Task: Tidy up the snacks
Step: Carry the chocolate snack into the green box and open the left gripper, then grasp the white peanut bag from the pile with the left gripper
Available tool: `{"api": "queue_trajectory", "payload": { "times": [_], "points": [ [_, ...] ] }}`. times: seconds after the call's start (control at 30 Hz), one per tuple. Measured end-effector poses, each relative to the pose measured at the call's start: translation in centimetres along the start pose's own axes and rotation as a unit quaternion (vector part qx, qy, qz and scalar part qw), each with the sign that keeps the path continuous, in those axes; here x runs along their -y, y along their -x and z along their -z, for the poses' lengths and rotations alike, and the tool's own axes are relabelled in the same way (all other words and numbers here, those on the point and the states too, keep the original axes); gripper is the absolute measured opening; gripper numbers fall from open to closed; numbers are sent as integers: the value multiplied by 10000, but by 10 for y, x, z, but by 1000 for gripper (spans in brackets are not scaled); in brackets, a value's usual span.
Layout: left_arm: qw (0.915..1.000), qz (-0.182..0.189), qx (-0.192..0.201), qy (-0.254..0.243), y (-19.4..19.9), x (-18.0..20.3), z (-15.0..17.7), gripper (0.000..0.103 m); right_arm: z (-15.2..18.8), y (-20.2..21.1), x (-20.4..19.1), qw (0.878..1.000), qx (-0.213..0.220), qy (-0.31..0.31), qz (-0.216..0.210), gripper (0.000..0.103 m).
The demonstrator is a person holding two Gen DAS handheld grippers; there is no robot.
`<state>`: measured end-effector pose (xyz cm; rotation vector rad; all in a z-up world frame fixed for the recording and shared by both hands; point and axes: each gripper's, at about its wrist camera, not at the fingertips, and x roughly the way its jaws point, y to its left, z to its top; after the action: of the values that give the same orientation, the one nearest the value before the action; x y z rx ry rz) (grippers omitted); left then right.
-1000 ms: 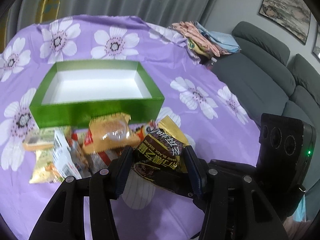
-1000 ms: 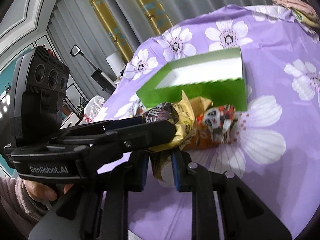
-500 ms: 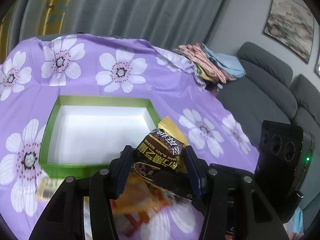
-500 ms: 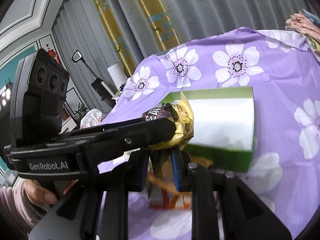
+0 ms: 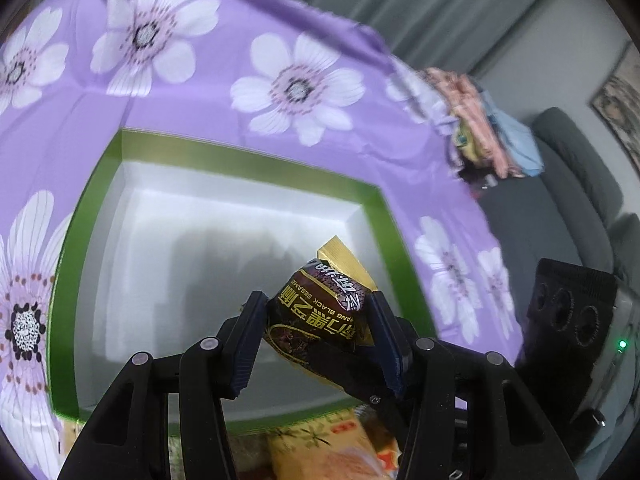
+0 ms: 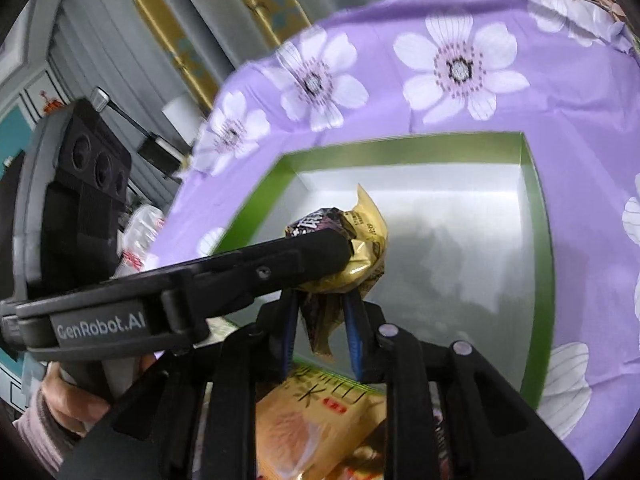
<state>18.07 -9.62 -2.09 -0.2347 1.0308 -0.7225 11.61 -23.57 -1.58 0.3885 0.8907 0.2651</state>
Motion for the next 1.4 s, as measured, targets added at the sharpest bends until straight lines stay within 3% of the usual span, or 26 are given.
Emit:
{"api": "queue_trajectory", "payload": {
  "times": [0.07, 0.13, 0.17, 0.23, 0.3, 0.37, 0.57, 0.7, 0.83, 0.9, 1.17, 1.4],
  "points": [
    [9997, -173, -122, 116, -7, -5, -2, 52, -2, -8, 2, 9998, -117, 0, 147, 30],
    [9989, -399, -98, 221, -9, -10, -5, 52, -5, -10, 3, 9992, -103, 26, 377, 55],
    [9985, -479, -67, 261, -7, -12, -7, 53, -6, -7, 4, 9987, -23, 55, 499, 62],
    [9983, -510, 15, 273, -1, -14, -10, 64, -7, 0, 6, 9984, 71, 82, 552, 67],
    [9981, -560, 150, 206, 8, -14, -13, 90, -7, 8, 9, 9980, 128, 61, 614, 67],
    [9977, -556, 356, 137, 23, -13, -13, 98, -3, 20, 11, 9975, 225, 49, 673, 68],
    [9945, -542, 888, 134, 80, -19, -5, 101, 14, 62, 16, 9962, 690, -206, 498, 72],
    [9901, -768, 1168, 131, 118, -27, 10, 102, 29, 92, 16, 9938, 995, -318, 372, 80],
    [9873, -1046, 1172, 216, 137, -38, 32, 102, 44, 109, 10, 9929, 1085, -323, 371, 88],
    [9875, -1047, 1144, 272, 140, -41, 45, 102, 56, 113, 5, 9929, 1097, -273, 357, 94],
    [9872, -1310, 879, 246, 132, -49, 105, 102, 107, 122, -27, 9935, 1014, 461, 250, 95],
    [9853, -1418, 914, -261, 124, -35, 147, 102, 151, 98, -54, 9900, 758, 1149, 301, 95]
  ]
}}
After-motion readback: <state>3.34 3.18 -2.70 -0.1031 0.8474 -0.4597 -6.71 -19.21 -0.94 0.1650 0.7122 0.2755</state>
